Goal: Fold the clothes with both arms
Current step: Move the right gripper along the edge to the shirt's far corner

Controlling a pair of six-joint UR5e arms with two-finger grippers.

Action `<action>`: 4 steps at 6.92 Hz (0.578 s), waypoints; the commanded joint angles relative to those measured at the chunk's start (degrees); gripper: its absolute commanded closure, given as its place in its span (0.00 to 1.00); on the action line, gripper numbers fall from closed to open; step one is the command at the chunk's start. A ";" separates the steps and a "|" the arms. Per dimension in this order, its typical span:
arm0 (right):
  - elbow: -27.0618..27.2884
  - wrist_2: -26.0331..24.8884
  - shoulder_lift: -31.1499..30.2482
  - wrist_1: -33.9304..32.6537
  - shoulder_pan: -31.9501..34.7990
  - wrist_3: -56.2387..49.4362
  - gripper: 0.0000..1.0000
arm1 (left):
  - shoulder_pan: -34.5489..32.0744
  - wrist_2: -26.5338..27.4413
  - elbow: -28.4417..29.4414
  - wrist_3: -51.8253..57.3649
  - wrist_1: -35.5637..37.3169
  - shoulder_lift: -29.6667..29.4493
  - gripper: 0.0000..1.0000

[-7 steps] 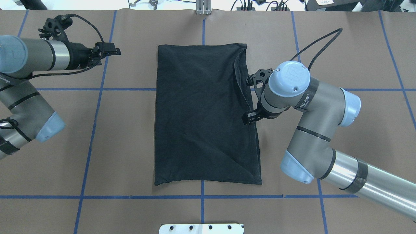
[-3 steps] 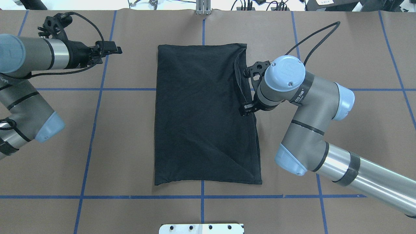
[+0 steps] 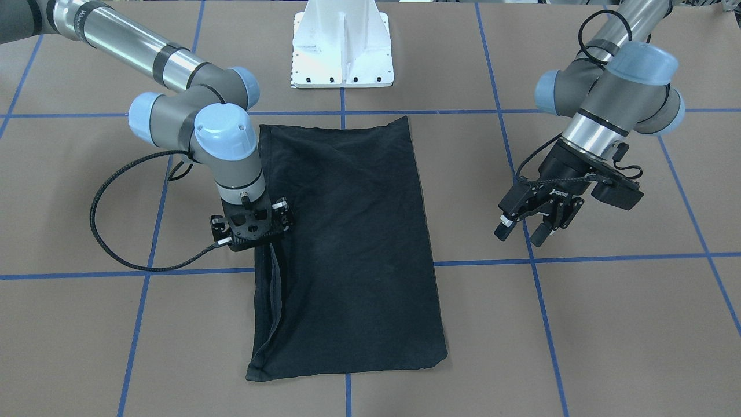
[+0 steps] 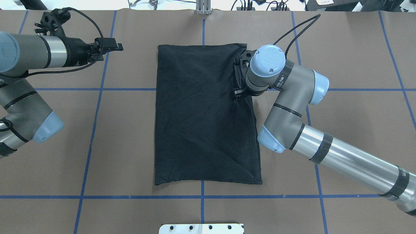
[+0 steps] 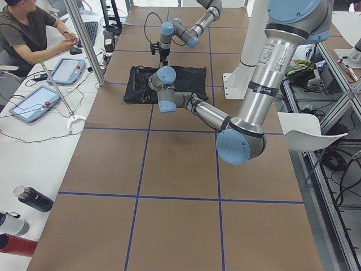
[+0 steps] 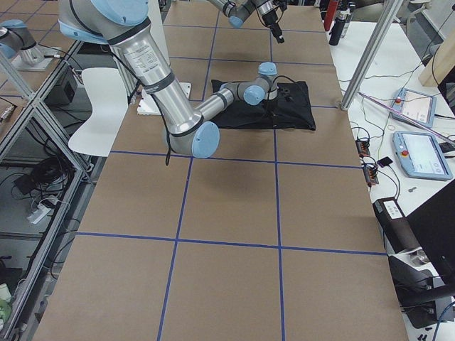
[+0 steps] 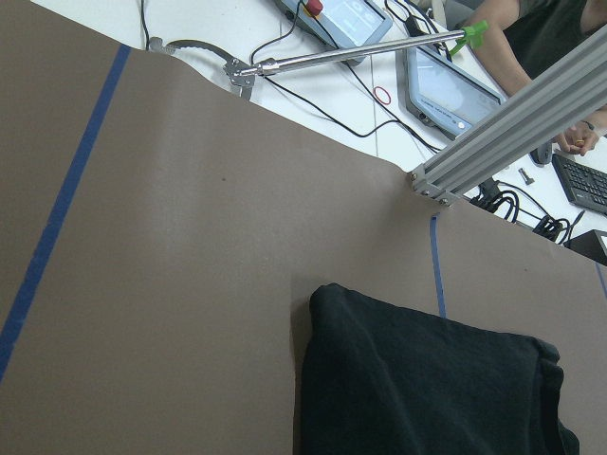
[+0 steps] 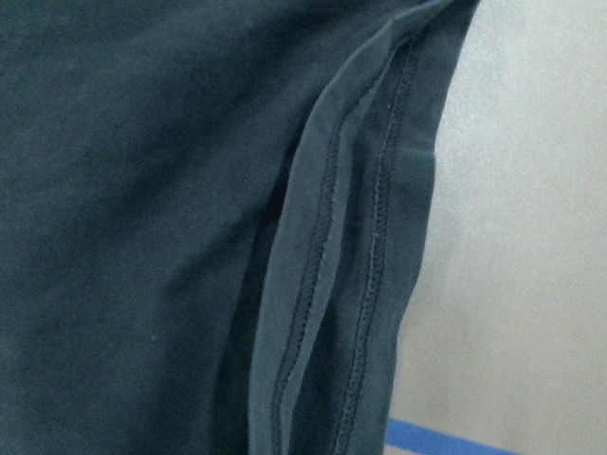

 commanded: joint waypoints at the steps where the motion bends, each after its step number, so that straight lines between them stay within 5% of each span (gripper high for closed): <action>1: -3.82 0.27 2.12 1.25 0.60 -0.76 0.00 | -0.03 0.00 -0.08 0.00 0.00 -0.06 0.00; 4: -4.88 4.75 1.42 1.34 4.10 -3.92 0.00 | 0.06 0.00 -0.07 0.00 0.00 -0.05 0.00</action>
